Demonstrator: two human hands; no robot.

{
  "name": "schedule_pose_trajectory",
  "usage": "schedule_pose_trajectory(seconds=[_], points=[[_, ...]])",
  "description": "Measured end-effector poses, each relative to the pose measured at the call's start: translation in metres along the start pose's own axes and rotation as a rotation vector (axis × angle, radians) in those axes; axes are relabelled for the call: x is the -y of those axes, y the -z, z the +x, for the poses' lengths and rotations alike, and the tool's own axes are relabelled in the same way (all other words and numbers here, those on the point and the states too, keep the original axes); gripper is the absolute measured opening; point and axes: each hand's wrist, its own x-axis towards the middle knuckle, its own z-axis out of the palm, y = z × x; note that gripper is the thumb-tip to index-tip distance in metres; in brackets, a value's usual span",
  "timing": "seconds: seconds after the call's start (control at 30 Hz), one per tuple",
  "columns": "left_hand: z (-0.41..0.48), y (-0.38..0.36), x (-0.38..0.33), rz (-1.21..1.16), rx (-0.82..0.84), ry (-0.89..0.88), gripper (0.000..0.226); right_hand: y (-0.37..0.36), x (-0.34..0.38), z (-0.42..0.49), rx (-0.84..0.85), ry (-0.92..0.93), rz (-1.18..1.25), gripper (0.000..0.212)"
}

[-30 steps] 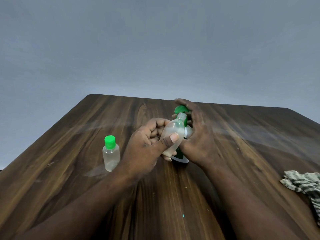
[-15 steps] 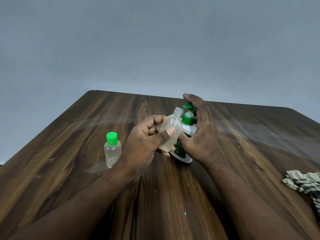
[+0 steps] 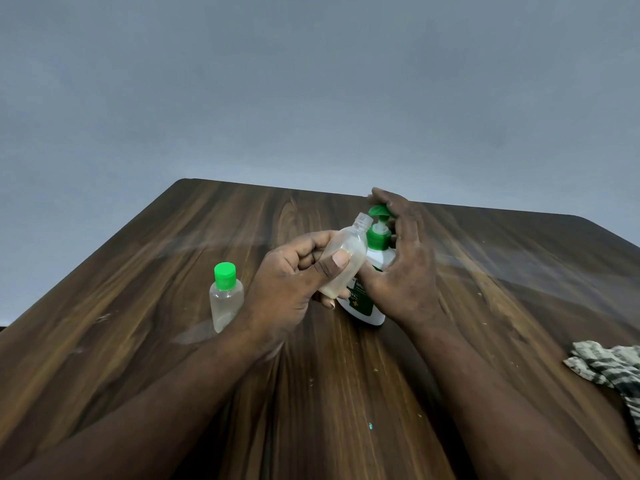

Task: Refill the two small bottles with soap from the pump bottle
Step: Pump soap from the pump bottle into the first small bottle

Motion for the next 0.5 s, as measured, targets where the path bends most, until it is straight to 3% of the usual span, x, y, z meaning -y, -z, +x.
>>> schedule_pose_trajectory(seconds=[0.5], points=[[0.0010,0.0026,0.0027,-0.301,0.025,0.093,0.033,-0.0075,-0.0028,-0.0019,-0.069,-0.012,-0.024,0.080]])
